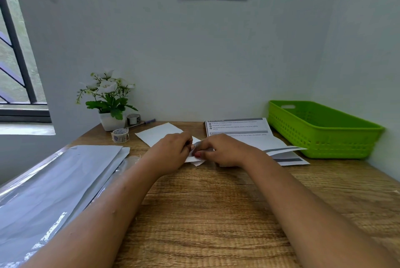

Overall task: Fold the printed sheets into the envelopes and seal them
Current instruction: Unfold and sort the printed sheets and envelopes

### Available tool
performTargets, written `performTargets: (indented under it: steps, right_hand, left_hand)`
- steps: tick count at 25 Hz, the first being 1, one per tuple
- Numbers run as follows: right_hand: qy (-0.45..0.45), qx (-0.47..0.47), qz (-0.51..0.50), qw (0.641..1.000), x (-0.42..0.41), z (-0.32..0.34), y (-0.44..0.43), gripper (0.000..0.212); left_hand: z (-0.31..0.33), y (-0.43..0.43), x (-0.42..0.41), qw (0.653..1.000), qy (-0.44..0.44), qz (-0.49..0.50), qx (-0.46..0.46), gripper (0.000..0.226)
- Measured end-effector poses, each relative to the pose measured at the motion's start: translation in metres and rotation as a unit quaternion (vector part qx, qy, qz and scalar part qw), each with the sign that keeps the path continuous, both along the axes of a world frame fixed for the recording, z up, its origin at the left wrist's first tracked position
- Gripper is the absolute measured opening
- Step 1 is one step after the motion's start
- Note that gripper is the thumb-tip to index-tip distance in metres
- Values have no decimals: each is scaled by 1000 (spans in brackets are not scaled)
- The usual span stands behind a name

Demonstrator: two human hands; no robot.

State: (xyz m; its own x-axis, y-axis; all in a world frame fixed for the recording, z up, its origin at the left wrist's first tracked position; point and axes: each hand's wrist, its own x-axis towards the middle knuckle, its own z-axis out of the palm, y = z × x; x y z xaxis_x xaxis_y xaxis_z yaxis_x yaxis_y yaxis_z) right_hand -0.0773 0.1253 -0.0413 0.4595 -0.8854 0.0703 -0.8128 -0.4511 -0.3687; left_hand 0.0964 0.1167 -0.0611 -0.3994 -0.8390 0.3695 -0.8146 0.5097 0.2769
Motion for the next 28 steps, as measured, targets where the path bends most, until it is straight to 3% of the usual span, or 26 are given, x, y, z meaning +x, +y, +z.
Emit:
performTargets:
  steps: [13,19,28]
  right_hand:
    - [-6,66,36,997,9,0,5,9]
    - [-38,126,51,990,6,6,8,16]
    - [12,21,-24,999,-17,8,1,21]
  left_hand:
    - [2,-2,3,997,51,20,49,9]
    - [4,-1,2,995,33,20,94,21]
    - [7,4,-2,979,27,9,200,27]
